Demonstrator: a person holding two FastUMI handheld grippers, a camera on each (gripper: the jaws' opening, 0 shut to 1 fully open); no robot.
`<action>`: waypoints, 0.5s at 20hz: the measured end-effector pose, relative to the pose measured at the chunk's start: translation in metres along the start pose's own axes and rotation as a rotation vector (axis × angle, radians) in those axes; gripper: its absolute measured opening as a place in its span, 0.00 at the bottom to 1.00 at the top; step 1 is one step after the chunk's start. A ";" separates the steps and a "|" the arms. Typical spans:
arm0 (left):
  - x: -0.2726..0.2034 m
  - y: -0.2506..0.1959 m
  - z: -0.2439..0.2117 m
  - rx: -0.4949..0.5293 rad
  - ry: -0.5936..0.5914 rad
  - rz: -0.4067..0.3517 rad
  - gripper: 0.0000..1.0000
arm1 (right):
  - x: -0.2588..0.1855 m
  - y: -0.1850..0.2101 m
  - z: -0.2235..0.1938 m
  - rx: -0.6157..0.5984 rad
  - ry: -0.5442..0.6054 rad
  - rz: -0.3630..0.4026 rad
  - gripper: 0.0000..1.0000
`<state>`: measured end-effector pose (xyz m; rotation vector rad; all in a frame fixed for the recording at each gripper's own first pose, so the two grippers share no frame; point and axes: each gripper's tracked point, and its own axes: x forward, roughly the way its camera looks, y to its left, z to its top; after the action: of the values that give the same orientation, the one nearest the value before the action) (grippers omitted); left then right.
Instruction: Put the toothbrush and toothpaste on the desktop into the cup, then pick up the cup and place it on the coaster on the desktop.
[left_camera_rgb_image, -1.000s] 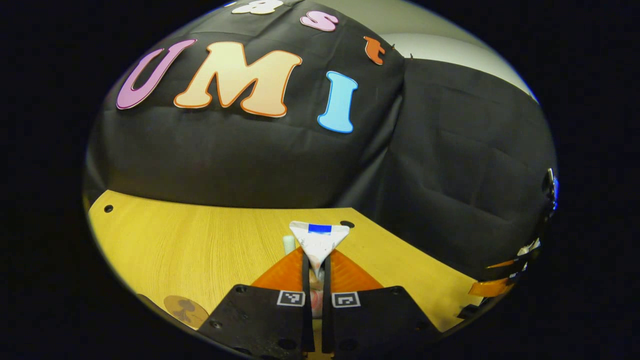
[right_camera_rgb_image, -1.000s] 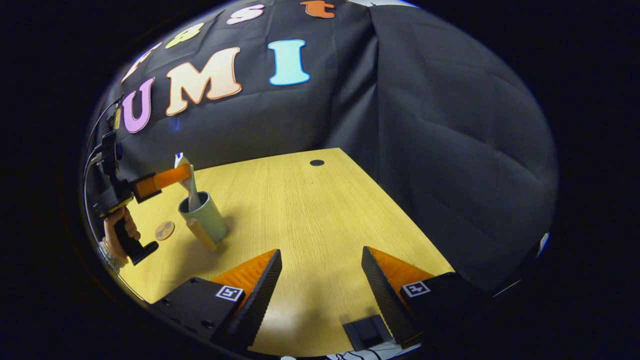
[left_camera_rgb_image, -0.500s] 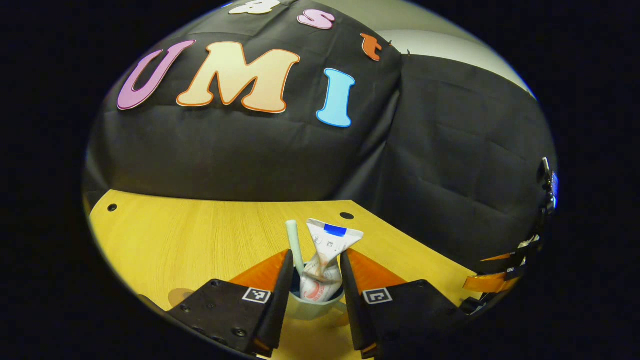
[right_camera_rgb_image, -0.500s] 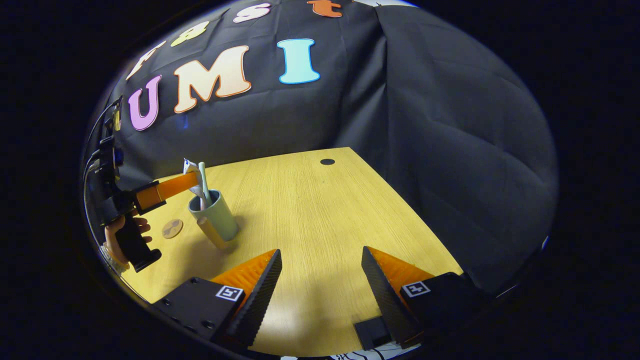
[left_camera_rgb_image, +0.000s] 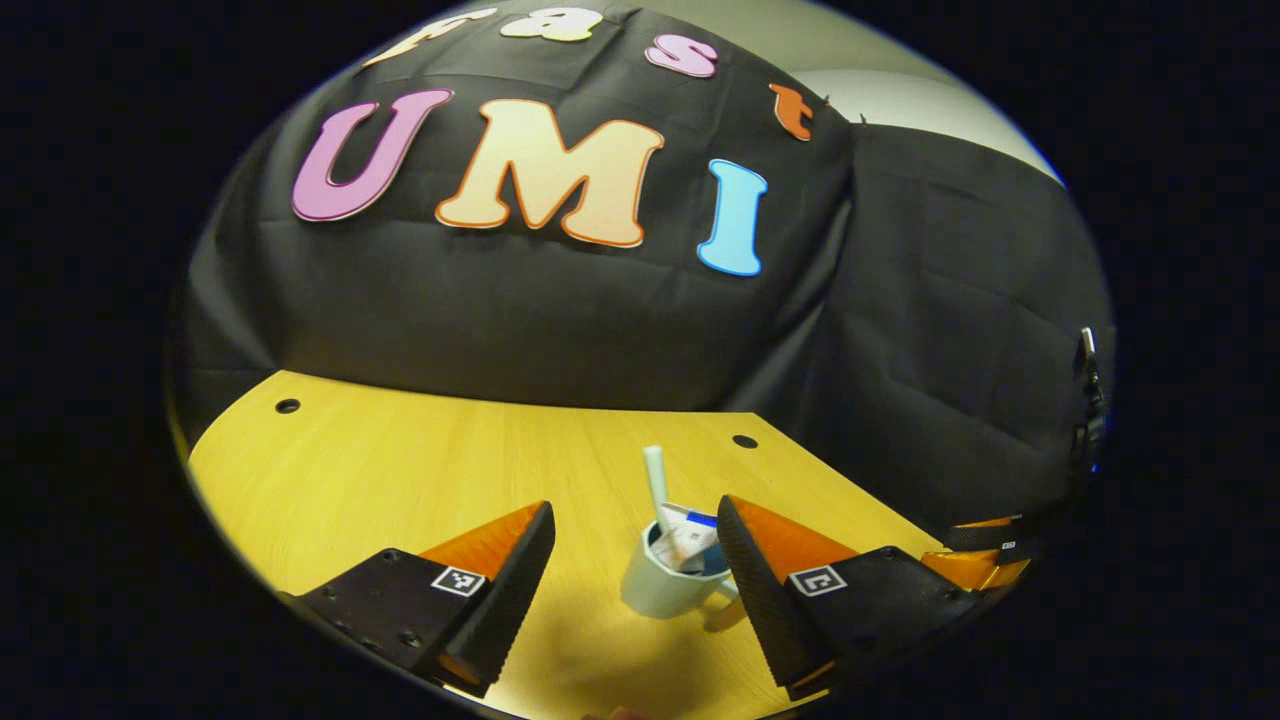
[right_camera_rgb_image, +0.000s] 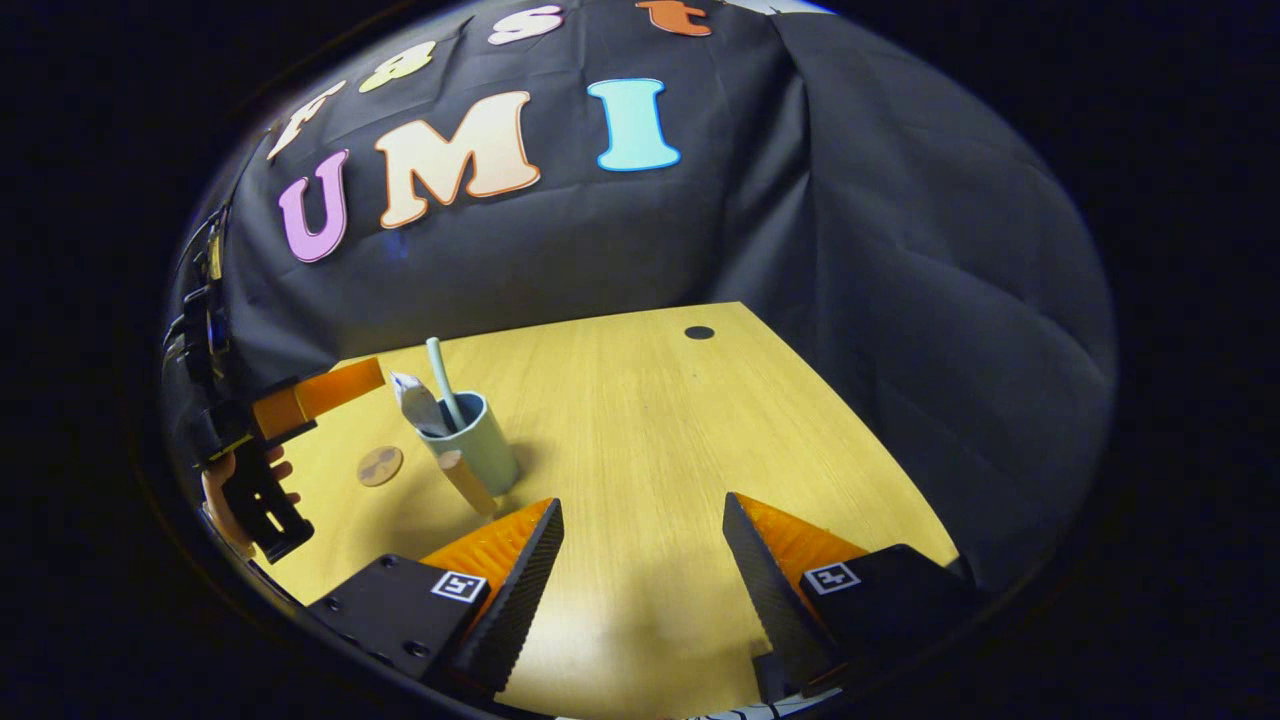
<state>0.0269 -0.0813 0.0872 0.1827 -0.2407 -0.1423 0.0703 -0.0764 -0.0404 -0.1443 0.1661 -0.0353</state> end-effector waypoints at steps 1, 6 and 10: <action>-0.007 0.008 -0.002 -0.002 0.013 0.024 0.94 | 0.004 0.009 0.002 0.000 0.006 0.025 0.99; -0.049 0.052 -0.004 -0.012 0.029 0.144 0.95 | 0.026 0.061 0.013 -0.022 0.061 0.162 0.99; -0.085 0.091 -0.017 -0.030 0.057 0.262 0.95 | 0.041 0.099 0.010 -0.049 0.165 0.266 0.99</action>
<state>-0.0395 0.0239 0.0699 0.1243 -0.2033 0.1192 0.1148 0.0205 -0.0522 -0.1669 0.3503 0.2224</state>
